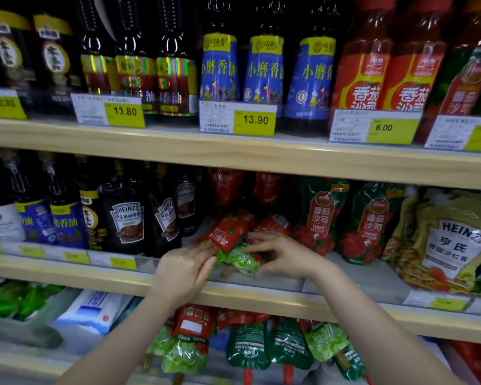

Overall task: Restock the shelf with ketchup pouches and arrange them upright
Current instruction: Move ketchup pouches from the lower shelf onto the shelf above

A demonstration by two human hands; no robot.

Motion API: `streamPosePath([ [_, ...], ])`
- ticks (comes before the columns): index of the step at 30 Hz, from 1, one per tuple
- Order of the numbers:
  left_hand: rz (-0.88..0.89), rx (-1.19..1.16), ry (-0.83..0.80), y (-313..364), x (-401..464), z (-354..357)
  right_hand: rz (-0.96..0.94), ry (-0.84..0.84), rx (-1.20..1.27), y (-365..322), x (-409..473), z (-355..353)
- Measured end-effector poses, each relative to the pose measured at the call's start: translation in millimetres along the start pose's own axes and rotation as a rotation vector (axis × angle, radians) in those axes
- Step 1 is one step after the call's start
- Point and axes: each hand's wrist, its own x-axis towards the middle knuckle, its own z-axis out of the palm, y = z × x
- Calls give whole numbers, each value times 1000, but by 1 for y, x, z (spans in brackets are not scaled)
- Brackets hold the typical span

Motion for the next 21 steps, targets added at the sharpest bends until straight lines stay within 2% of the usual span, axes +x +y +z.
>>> streamPosePath([
  [3, -9, -20, 4, 0, 1, 0, 14, -63, -116, -3, 15, 3],
  [6, -21, -39, 5, 0, 2, 0, -28, -27, -187, -3, 24, 9],
  [8, -23, -33, 13, 0, 2, 0, -85, 10, -140, -1, 23, 11],
  [15, -35, -46, 9, 2, 1, -2, -155, 305, 68, -1, -1, 10],
  [21, -55, -67, -2, 2, 1, -3, -91, 556, 335, -28, -31, 8],
])
